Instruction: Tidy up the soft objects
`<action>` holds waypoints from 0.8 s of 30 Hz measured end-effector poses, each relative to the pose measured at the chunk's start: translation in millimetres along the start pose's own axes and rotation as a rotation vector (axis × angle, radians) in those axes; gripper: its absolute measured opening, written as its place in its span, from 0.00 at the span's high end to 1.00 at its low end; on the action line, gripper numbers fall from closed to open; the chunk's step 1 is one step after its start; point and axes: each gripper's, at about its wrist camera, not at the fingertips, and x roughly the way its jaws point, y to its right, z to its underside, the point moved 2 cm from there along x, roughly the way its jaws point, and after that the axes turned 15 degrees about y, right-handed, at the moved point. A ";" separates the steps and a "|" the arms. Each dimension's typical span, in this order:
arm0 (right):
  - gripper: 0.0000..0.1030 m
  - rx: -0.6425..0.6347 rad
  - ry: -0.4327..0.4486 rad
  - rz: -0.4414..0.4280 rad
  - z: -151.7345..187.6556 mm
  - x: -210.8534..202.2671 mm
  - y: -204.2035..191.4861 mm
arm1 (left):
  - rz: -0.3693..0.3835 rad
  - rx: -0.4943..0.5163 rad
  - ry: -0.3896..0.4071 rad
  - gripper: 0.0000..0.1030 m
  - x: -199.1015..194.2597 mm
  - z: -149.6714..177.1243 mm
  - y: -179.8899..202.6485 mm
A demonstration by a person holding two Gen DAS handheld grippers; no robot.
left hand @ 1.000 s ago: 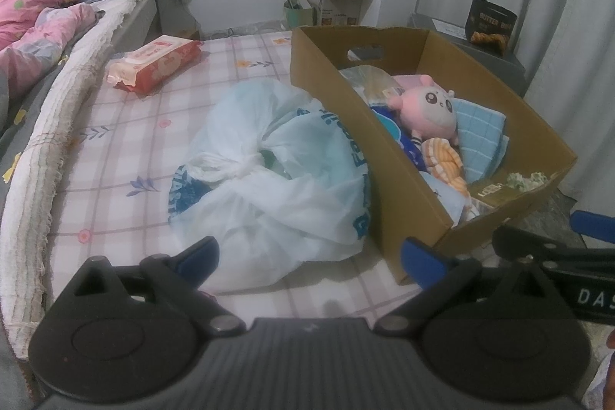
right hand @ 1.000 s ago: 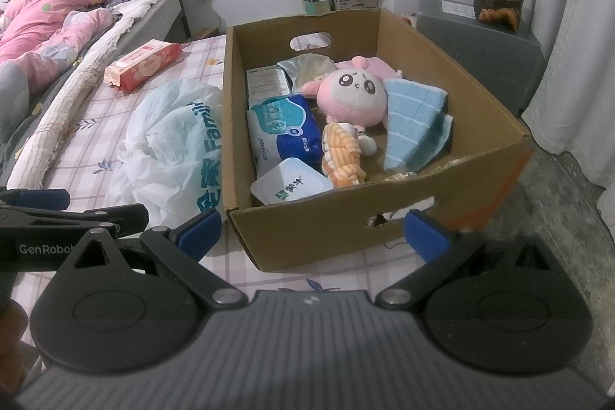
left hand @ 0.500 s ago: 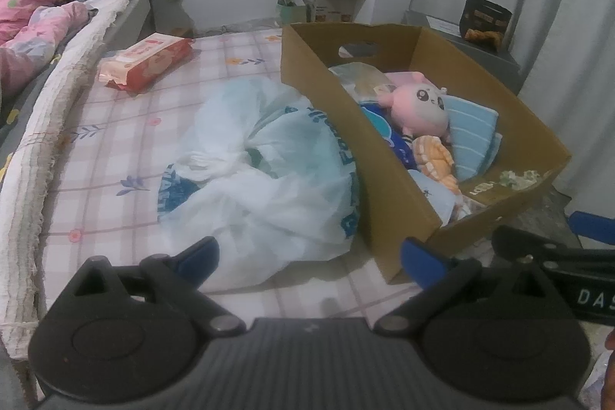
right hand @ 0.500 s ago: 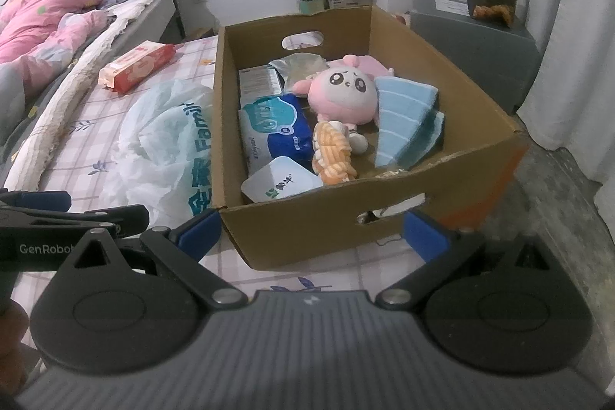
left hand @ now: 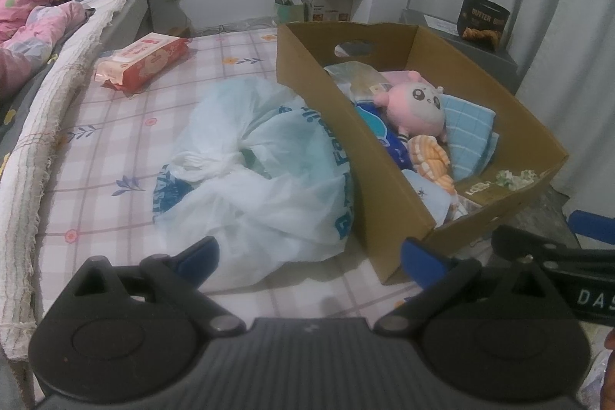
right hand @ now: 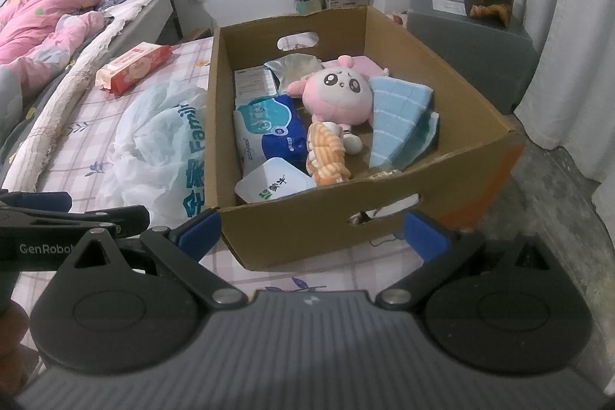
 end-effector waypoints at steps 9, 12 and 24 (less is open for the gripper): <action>0.01 -0.001 0.002 -0.003 -1.6 0.7 -0.2 | 0.000 -0.001 0.000 0.02 0.1 -0.4 -0.6; 0.01 -0.006 0.004 -0.005 -3.4 1.2 -0.8 | 0.001 -0.001 -0.001 0.02 0.1 -0.6 -0.9; 0.01 -0.007 0.004 -0.013 -5.1 2.7 -1.9 | -0.002 -0.001 0.000 0.02 -0.2 -1.1 -1.3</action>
